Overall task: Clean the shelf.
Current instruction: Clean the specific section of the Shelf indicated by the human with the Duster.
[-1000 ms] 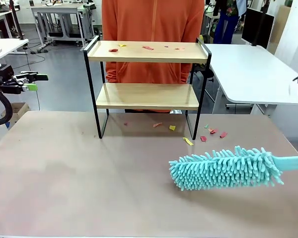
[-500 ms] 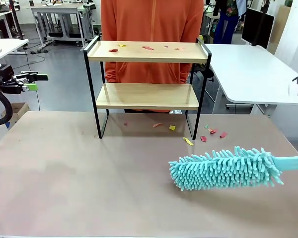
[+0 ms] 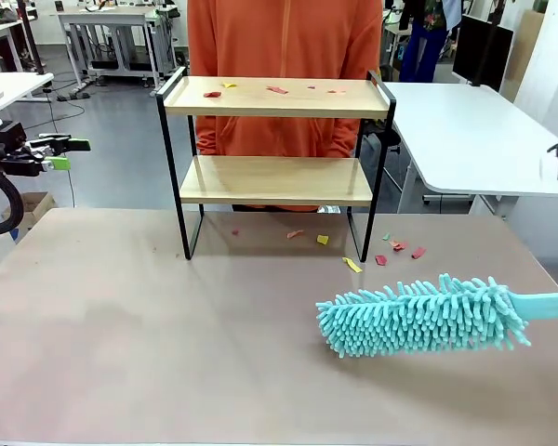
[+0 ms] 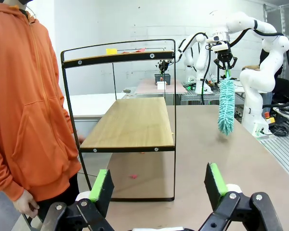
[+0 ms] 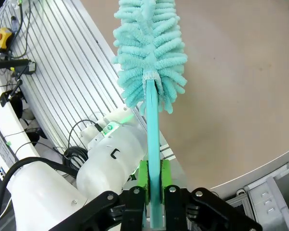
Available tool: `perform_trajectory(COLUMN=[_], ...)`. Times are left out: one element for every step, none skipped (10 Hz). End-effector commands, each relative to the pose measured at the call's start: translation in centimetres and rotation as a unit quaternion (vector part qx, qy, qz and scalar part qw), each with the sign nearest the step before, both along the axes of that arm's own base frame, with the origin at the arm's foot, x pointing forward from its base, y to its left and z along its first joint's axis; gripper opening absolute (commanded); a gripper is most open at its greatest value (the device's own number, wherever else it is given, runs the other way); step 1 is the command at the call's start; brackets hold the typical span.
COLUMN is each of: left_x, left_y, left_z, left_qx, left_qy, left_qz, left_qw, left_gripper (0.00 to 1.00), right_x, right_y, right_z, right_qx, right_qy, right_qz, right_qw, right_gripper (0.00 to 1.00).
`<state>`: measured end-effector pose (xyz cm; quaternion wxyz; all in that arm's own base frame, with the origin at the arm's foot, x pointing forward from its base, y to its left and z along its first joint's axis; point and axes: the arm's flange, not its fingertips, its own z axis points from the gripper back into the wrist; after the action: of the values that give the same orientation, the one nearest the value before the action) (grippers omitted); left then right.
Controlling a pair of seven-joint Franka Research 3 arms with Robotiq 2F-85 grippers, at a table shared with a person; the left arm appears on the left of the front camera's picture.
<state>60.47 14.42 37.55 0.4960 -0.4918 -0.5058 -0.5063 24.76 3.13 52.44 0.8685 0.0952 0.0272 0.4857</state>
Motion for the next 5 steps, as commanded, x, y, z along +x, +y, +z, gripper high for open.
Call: perform_trajectory(left_x=[-0.14, -0.14, -0.14, -0.14, -0.14], left_y=[-0.14, -0.14, -0.14, -0.14, -0.14], left_z=[0.23, 0.23, 0.23, 0.23, 0.23], left_qx=[0.002, 0.002, 0.002, 0.002, 0.002], left_qy=[-0.008, -0.008, -0.008, -0.008, -0.008], left_qz=[0.001, 0.001, 0.001, 0.001, 0.001], left_qw=[1.000, 1.000, 1.000, 1.000, 1.000], left_gripper=[1.00, 1.00, 1.00, 1.00, 1.00], right_x=[0.22, 0.22, 0.22, 0.22, 0.22], right_y=[0.17, 0.17, 0.17, 0.17, 0.17], right_z=[0.12, 0.12, 0.12, 0.12, 0.12], right_qx=[0.004, 0.004, 0.004, 0.004, 0.004], right_qy=[-0.007, -0.007, -0.007, -0.007, -0.007], right_qz=[0.004, 0.004, 0.004, 0.004, 0.004], right_qw=[1.000, 1.000, 1.000, 1.000, 1.000], right_gripper=[0.13, 0.13, 0.13, 0.13, 0.13])
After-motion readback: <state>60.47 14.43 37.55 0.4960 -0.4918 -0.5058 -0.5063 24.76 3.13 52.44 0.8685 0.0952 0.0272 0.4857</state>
